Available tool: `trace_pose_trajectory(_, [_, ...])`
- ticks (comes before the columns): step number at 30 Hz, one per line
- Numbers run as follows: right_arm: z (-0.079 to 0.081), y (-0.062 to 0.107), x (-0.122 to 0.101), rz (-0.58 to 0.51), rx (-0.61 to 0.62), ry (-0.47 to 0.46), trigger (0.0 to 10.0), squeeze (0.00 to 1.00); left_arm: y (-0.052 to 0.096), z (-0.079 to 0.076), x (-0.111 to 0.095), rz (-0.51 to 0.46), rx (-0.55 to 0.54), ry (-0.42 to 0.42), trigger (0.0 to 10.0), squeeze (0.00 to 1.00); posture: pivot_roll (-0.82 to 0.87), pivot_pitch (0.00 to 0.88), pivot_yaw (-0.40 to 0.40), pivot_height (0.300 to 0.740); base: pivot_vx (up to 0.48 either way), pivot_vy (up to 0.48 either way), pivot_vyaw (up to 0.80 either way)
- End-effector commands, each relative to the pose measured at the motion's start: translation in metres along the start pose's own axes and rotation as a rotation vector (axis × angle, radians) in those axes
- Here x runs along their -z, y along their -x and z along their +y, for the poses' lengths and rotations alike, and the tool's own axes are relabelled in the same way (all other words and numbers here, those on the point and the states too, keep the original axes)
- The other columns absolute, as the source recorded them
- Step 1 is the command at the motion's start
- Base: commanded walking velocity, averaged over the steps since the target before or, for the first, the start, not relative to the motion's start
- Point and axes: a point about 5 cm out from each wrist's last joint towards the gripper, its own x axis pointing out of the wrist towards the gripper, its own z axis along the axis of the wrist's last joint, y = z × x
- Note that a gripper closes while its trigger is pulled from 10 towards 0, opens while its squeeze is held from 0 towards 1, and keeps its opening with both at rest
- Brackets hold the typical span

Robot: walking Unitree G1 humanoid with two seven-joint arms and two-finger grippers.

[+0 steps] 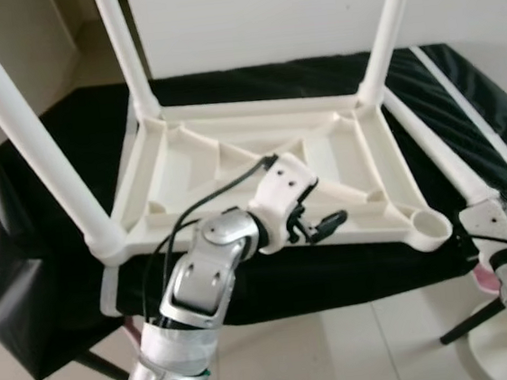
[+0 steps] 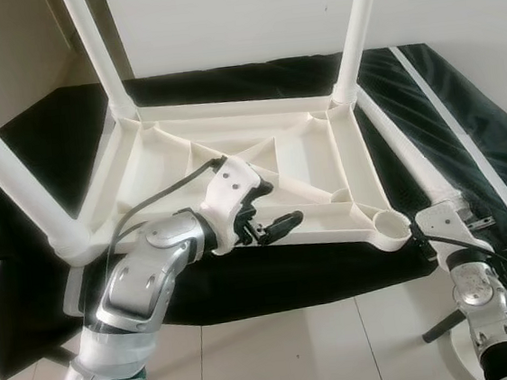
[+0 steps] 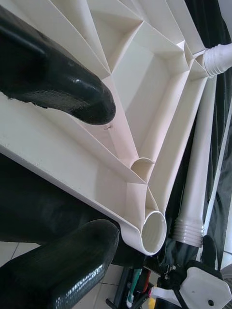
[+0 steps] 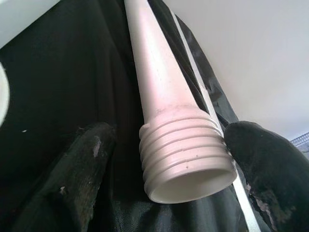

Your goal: Building children table

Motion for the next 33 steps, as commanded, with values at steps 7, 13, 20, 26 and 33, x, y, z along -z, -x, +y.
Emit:
trace_pose_trajectory(7, [0.009,0.010,0.008,0.034,-0.007,-0.382,10.0,0.00,0.001,0.005,-0.005,-0.001,-0.091,-0.024,10.0,0.00,-0.04,0.067,0.007,0.740,0.000,0.000,0.00])
trace_pose_trajectory(13, [-0.005,0.006,0.001,-0.014,0.068,-0.581,10.0,0.00,0.001,0.005,-0.006,-0.002,-0.092,-0.023,10.0,0.00,-0.04,0.072,0.006,0.740,0.000,0.000,0.00])
trace_pose_trajectory(20, [-0.032,0.001,0.000,-0.046,0.208,-0.832,10.0,0.00,0.002,0.006,-0.006,-0.003,-0.093,-0.021,10.0,0.00,-0.04,0.075,0.007,0.740,0.000,0.000,0.00])
trace_pose_trajectory(26, [-0.043,0.003,0.007,-0.050,0.277,-1.016,10.0,0.00,0.002,0.006,-0.007,-0.006,-0.093,-0.023,10.0,0.00,-0.04,0.075,0.008,0.740,0.000,0.000,0.00])
trace_pose_trajectory(33, [-0.046,0.006,0.012,-0.055,0.299,-1.098,10.0,0.00,0.002,0.006,-0.007,-0.008,-0.092,-0.024,10.0,0.00,-0.04,0.076,0.009,0.740,0.000,0.000,0.00])
